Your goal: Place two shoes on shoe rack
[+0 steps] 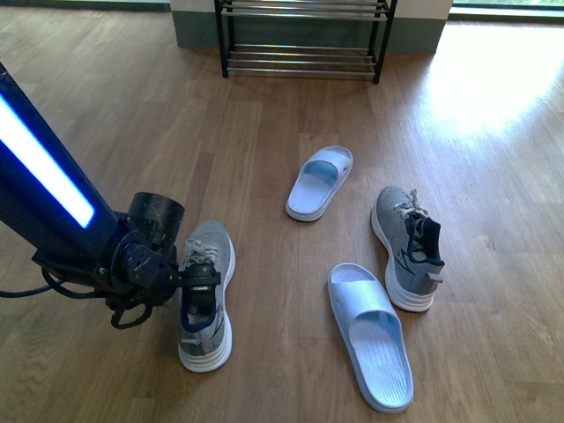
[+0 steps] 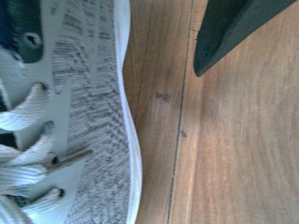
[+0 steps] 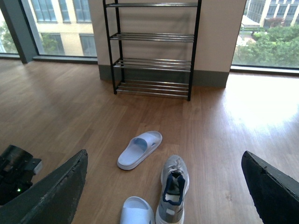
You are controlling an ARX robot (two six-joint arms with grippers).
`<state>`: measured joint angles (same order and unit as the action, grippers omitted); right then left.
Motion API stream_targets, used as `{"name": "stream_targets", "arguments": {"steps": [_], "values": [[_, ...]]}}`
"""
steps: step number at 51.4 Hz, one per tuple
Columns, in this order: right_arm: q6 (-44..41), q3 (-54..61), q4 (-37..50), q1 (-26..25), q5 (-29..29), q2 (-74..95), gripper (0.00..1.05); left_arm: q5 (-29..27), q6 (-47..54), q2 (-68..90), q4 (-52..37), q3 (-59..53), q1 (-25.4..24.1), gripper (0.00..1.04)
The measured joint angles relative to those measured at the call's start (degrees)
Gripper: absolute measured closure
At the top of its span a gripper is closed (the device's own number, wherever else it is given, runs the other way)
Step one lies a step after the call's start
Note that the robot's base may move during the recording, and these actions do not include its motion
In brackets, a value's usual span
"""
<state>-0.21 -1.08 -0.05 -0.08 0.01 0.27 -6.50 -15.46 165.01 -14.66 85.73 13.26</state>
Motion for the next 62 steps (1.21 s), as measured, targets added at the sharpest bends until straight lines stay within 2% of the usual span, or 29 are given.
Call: {"name": "stream_targets", "arguments": {"steps": [16, 21, 25, 29, 39, 44, 53, 62], "values": [[0.00, 0.00, 0.00, 0.00, 0.02, 0.00, 0.09, -0.72, 2.27, -0.63, -0.59, -0.74, -0.68, 0.89], [0.00, 0.00, 0.00, 0.00, 0.02, 0.00, 0.09, -1.05, 3.10, -1.77, -0.57, -2.08, -1.86, 1.04], [0.00, 0.00, 0.00, 0.00, 0.02, 0.00, 0.09, -1.92, 2.51, -4.35, 1.55, -4.42, -3.52, 1.03], [0.00, 0.00, 0.00, 0.00, 0.00, 0.00, 0.09, -0.17, 0.87, -10.60, 1.20, -11.19, -4.42, 1.03], [0.00, 0.00, 0.00, 0.00, 0.02, 0.00, 0.09, 0.81, -0.46, -39.01, -3.02, -30.53, -4.33, 1.03], [0.00, 0.00, 0.00, 0.00, 0.02, 0.00, 0.09, -0.44, -0.72, -50.99, -2.12, -35.98, -4.76, 1.03], [0.00, 0.00, 0.00, 0.00, 0.02, 0.00, 0.09, -6.67, 0.63, -71.17, 0.28, -50.49, -7.45, 1.03], [0.00, 0.00, 0.00, 0.00, 0.02, 0.00, 0.09, -6.01, 3.02, -87.71, 4.11, -56.81, -9.46, 1.03]]}}
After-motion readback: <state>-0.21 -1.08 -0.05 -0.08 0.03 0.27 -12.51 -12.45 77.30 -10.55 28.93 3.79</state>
